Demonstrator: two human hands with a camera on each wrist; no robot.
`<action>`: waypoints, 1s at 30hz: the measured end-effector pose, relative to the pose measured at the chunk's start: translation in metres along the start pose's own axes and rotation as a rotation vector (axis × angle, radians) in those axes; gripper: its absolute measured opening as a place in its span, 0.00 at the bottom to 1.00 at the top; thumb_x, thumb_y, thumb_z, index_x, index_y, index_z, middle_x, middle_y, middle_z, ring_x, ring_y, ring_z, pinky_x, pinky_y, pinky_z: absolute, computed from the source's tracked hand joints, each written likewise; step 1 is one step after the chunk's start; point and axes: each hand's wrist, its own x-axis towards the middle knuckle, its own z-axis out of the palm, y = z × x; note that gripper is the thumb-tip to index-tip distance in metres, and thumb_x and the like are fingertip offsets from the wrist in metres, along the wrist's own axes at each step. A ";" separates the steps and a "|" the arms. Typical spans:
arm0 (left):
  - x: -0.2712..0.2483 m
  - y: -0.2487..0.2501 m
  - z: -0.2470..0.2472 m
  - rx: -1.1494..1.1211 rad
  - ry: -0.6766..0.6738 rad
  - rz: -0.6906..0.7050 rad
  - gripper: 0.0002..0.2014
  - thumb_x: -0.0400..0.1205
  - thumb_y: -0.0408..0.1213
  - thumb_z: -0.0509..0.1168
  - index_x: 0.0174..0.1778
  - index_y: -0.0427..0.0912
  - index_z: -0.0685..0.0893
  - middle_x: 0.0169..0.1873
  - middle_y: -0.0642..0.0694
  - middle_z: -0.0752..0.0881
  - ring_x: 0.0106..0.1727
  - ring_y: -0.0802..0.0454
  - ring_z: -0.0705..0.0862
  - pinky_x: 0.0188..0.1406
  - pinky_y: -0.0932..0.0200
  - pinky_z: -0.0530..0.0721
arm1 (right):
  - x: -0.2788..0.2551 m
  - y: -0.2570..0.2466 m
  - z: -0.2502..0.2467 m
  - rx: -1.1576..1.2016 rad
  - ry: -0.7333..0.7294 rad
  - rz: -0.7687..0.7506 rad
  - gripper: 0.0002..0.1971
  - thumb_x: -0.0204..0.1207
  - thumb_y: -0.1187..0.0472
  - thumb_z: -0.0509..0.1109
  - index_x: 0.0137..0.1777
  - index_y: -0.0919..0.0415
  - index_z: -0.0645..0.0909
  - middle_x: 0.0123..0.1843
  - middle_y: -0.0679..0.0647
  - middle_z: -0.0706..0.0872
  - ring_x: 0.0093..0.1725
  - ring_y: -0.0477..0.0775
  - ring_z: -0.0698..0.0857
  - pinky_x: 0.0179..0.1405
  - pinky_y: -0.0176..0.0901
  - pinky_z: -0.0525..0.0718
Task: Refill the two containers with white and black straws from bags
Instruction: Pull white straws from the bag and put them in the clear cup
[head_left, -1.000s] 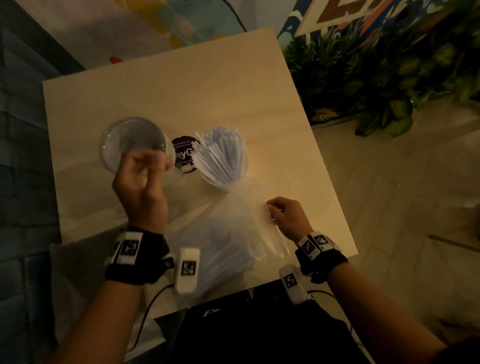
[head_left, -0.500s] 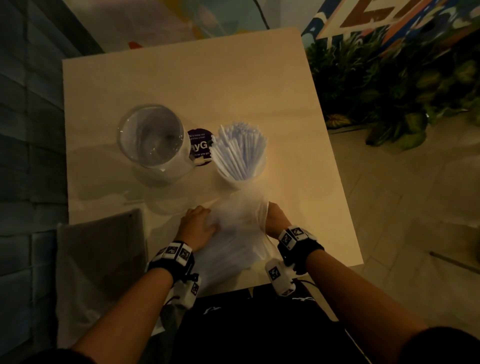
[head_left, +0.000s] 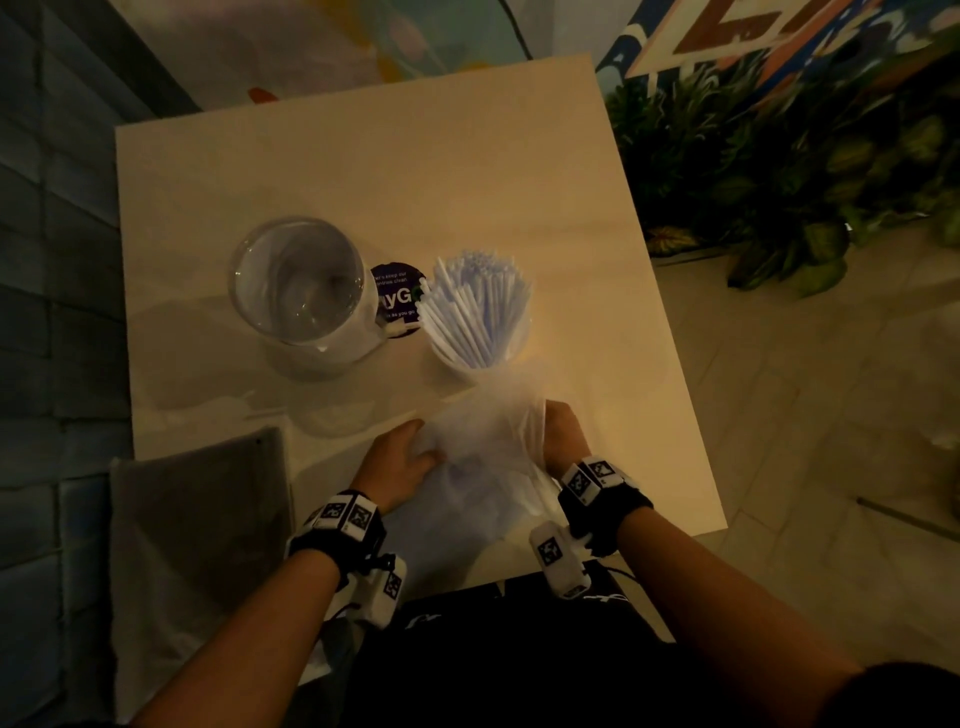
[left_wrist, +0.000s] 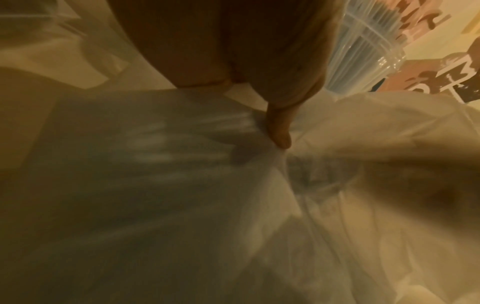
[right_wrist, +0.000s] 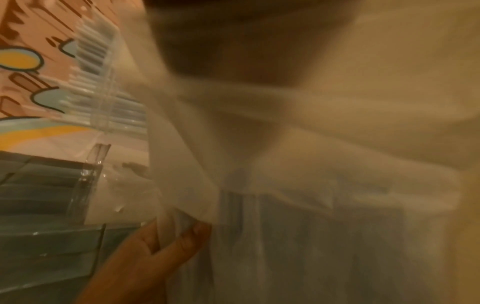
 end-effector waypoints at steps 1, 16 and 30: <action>0.000 0.001 -0.001 0.001 0.007 0.004 0.07 0.78 0.37 0.72 0.49 0.45 0.83 0.50 0.48 0.85 0.54 0.50 0.83 0.54 0.59 0.75 | -0.001 -0.002 -0.004 0.083 0.012 0.018 0.07 0.78 0.64 0.75 0.53 0.61 0.90 0.47 0.53 0.88 0.49 0.52 0.85 0.45 0.42 0.75; 0.007 -0.005 -0.007 0.063 0.001 -0.070 0.18 0.78 0.44 0.74 0.59 0.39 0.84 0.59 0.44 0.86 0.61 0.46 0.82 0.64 0.49 0.79 | 0.000 -0.001 -0.036 0.161 -0.008 0.029 0.08 0.73 0.76 0.70 0.38 0.66 0.87 0.28 0.56 0.87 0.26 0.46 0.86 0.30 0.38 0.86; -0.006 0.094 0.000 0.061 0.183 0.488 0.25 0.77 0.52 0.73 0.65 0.45 0.78 0.61 0.49 0.79 0.62 0.52 0.78 0.64 0.54 0.78 | -0.012 -0.008 -0.097 0.240 0.082 -0.058 0.02 0.75 0.67 0.78 0.42 0.63 0.88 0.35 0.59 0.92 0.31 0.55 0.91 0.35 0.42 0.90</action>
